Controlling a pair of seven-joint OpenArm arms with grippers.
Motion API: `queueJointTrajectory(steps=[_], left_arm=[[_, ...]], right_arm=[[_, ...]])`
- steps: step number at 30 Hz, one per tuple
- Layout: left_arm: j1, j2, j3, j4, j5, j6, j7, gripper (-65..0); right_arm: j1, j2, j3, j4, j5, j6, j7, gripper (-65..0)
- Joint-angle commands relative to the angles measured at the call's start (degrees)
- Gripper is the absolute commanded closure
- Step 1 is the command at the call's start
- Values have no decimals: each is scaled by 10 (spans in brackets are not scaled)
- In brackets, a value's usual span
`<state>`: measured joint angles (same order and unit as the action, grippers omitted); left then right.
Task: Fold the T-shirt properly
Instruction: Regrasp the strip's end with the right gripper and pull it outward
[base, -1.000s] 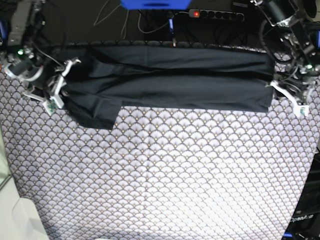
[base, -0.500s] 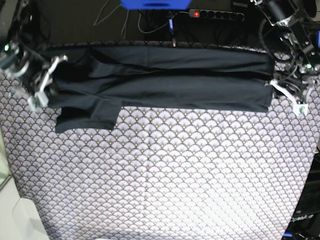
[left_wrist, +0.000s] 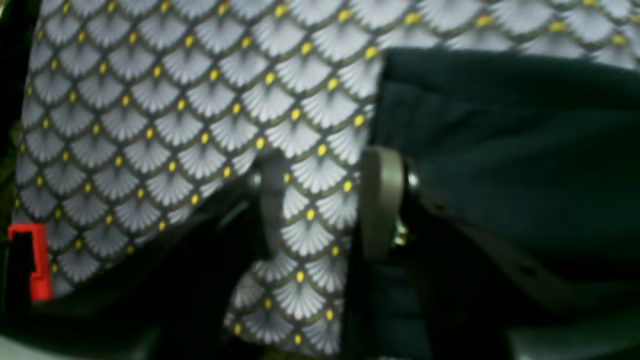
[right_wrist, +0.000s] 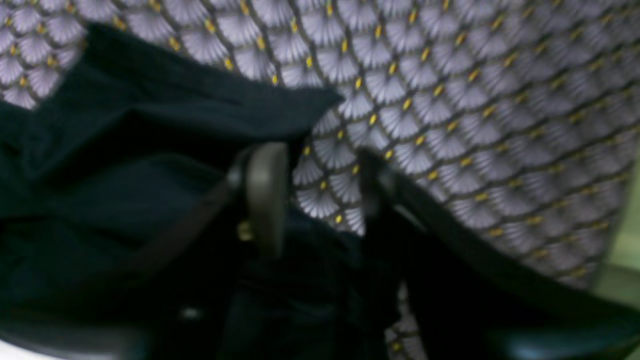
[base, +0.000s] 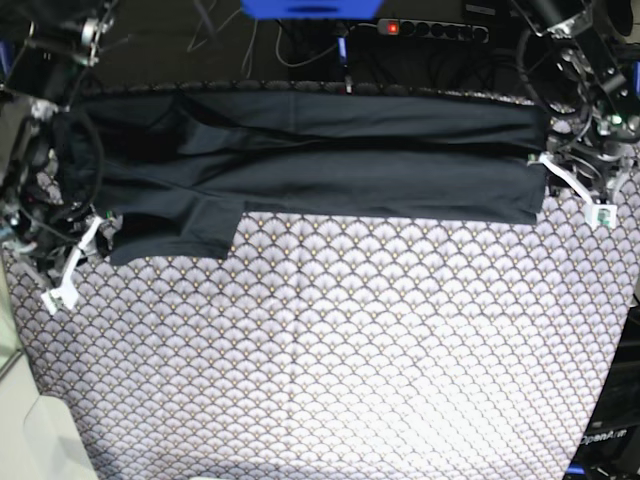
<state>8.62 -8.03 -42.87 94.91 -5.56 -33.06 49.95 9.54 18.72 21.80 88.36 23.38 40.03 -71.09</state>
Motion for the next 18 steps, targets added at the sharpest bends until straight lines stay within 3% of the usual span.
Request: queueJointTrajectory(steps=[1,5,18], left_arm=[[-3,-10,-2,13,-1,2,-9,-248],[-3,-10,-2,12,-1,2,-9,-248],[-8,-1,-2,12,3,2,-9,-248]], right_arm=[[16,9,3,-5,8,0,5,-292],[31,8,3,-35,8,0,7,-334],[47,-7,2,-38,8,0,16,-336]])
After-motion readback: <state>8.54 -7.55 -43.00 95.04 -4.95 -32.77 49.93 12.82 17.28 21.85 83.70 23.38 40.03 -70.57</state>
